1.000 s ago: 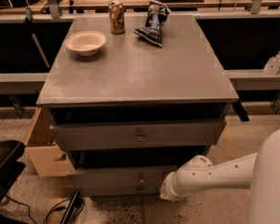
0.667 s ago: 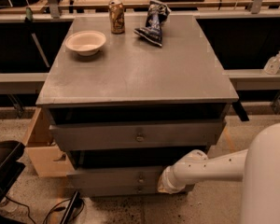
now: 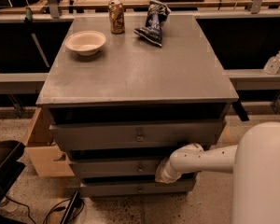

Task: Close middle drawer

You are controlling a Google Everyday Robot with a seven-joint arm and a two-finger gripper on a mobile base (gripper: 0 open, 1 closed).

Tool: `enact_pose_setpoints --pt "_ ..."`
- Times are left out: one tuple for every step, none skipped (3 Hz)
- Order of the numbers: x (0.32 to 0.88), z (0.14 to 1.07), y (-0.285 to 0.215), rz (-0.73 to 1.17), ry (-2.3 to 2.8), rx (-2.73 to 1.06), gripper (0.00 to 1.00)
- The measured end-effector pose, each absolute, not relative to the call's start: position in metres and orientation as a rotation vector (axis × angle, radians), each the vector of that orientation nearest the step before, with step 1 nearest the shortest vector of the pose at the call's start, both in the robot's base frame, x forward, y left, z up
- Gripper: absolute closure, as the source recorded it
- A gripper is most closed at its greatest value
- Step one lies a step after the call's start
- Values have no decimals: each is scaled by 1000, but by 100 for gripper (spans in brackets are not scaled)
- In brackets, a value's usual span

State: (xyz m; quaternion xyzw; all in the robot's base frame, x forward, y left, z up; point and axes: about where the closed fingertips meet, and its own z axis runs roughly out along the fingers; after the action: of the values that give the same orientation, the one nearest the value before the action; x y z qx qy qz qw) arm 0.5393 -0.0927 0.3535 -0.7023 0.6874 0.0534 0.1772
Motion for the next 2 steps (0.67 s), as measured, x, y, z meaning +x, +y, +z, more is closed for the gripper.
enact_pose_setpoints --pt "539 354 -93 151 1946 -1987 100" --pt "519 371 -95 209 1940 -2035 100"
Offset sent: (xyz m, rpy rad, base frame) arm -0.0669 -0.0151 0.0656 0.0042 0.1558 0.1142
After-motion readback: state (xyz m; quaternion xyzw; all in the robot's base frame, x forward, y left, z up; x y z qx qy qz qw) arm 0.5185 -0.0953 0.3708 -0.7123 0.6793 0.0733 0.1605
